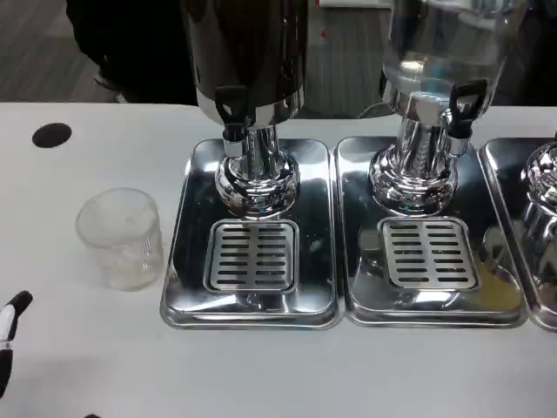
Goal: Grasp the cup under the faucet to collect the drink, then remove the cup.
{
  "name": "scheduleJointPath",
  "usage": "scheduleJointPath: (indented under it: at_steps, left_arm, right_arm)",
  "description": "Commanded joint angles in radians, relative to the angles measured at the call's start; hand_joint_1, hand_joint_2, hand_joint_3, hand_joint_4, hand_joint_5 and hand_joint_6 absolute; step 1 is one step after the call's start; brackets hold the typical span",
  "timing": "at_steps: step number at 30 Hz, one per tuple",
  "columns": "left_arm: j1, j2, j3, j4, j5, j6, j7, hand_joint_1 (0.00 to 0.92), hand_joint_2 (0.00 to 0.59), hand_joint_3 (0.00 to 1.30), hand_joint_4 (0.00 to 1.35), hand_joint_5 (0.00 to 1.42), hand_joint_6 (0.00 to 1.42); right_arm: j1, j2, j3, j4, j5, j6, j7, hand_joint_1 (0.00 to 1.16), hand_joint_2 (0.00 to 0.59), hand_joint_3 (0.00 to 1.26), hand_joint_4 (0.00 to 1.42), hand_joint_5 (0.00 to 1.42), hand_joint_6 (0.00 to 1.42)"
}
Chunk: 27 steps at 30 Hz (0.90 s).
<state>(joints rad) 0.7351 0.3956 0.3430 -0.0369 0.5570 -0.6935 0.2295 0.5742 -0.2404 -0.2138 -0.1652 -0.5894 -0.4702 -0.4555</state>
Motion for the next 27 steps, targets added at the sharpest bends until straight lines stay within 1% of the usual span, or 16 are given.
scheduleJointPath:
  at_steps: [1, 8, 13, 19, 20, 23, 25, 27]
  left_arm:
    - [-0.006, 0.012, 0.006, -0.003, 0.002, 0.013, 0.002, 0.000, 0.068, 0.00, 0.00, 0.00, 0.00]
    - [-0.018, 0.017, 0.020, 0.040, -0.077, 0.005, -0.008, 0.000, 0.061, 0.00, 0.00, 0.00, 0.00]
    - [-0.037, 0.031, 0.018, 0.089, -0.161, -0.003, -0.038, 0.000, 0.035, 0.00, 0.00, 0.00, 0.00]
    - [-0.096, 0.043, 0.015, 0.198, -0.290, -0.057, -0.085, 0.000, 0.026, 0.00, 0.00, 0.00, 0.00]
    - [-0.105, 0.045, 0.016, 0.211, -0.307, -0.064, -0.094, 0.010, 0.030, 0.00, 0.00, 0.00, 0.00]
    - [-0.147, 0.055, 0.018, 0.262, -0.365, -0.075, -0.129, 0.076, 0.024, 0.00, 0.00, 0.00, 0.00]
    - [-0.172, 0.062, 0.023, 0.282, -0.376, -0.074, -0.142, 0.112, 0.022, 0.00, 0.00, 0.01, 0.01]
    - [-0.197, 0.070, 0.027, 0.300, -0.379, -0.065, -0.150, 0.128, 0.019, 0.00, 0.00, 0.02, 0.03]
  right_arm:
    - [-0.007, 0.002, -0.010, -0.009, 0.003, 0.006, 0.001, 0.61, 0.586, 0.32, 0.20, 0.10, 0.03]
    - [-0.019, 0.006, 0.001, 0.002, -0.003, 0.010, 0.002, 0.61, 0.586, 0.32, 0.20, 0.10, 0.03]
    - [-0.023, 0.009, 0.007, 0.000, -0.008, 0.017, 0.003, 0.61, 0.586, 0.32, 0.20, 0.10, 0.03]
    - [-0.020, 0.014, 0.008, 0.003, -0.005, 0.013, -0.003, 0.61, 0.586, 0.32, 0.20, 0.10, 0.03]
    - [-0.019, 0.015, 0.007, 0.005, -0.004, 0.011, -0.004, 0.61, 0.586, 0.32, 0.20, 0.10, 0.03]
    - [-0.018, 0.015, 0.003, 0.012, 0.003, 0.004, -0.007, 0.61, 0.586, 0.32, 0.20, 0.10, 0.03]
    - [-0.018, 0.016, 0.002, 0.013, 0.006, 0.002, -0.008, 0.61, 0.586, 0.32, 0.20, 0.10, 0.03]
    - [-0.018, 0.016, 0.002, 0.015, 0.007, 0.000, -0.008, 0.61, 0.586, 0.32, 0.20, 0.10, 0.03]
